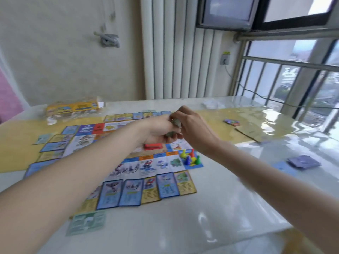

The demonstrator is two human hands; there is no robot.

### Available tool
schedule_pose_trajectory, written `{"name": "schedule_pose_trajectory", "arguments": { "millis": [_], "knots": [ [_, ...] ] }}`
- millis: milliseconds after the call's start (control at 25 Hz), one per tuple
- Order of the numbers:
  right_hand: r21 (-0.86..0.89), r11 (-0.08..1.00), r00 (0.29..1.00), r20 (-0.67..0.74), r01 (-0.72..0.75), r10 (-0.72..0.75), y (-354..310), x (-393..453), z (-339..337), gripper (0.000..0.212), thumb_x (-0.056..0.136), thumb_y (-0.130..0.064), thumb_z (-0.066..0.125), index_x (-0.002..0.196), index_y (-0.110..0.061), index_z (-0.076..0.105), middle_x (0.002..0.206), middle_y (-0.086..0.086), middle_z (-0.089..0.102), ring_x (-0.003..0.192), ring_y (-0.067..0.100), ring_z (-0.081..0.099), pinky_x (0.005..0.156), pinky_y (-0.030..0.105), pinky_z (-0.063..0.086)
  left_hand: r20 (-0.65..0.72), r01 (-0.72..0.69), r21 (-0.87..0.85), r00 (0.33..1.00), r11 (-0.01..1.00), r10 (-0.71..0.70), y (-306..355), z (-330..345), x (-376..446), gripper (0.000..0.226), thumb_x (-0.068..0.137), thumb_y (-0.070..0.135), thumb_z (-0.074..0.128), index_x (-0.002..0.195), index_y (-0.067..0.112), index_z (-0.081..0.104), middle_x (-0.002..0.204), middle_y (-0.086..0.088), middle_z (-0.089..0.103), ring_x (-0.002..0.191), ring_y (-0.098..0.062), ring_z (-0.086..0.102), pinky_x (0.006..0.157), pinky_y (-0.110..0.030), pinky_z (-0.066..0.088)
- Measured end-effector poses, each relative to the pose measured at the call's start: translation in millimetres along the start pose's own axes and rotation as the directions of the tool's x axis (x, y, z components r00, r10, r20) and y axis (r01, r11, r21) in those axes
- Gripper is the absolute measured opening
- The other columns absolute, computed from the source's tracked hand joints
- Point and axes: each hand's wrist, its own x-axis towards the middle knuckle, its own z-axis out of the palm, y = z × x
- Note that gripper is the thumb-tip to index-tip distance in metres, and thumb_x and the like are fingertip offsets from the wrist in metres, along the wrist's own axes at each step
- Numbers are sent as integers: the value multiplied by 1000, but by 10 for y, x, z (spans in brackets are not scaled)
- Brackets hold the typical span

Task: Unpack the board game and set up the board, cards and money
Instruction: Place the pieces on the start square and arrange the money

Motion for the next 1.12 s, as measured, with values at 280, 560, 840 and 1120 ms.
{"name": "schedule_pose_trajectory", "arguments": {
  "millis": [280,560,840,1120],
  "knots": [
    [142,941,951,4,-307,309,1113,-386,-520,33,85,7,50,107,-8,69,90,12,57,78,24,55,70,24,39,149,-28,139,989,990,7,356,968,780,24,93,-5,41,78,12,45,67,-9,49,35,-2,42,35,-10,32],
    [451,570,702,209,-687,681,1797,-807,-789,19,82,6,58,96,-2,68,74,11,61,62,21,53,54,29,47,195,-37,229,981,973,-9,398,1541,1049,8,93,6,50,86,9,48,84,-10,55,51,-7,60,51,-16,52],
    [-20,445,435,182,-895,882,2280,-899,-712,20,83,1,59,100,-1,69,84,14,61,52,15,53,35,15,45,213,-145,481,976,864,45,318,1535,1085,23,91,9,52,113,3,57,102,-10,61,85,-17,61,70,-21,51],
    [-315,612,647,-8,-725,763,2295,-962,-639,21,85,2,50,94,-5,67,96,12,66,81,25,60,66,32,49,252,-147,612,968,777,-15,297,1672,917,27,90,26,57,109,7,58,97,-9,62,81,-15,60,76,-27,52]
  ]
}}
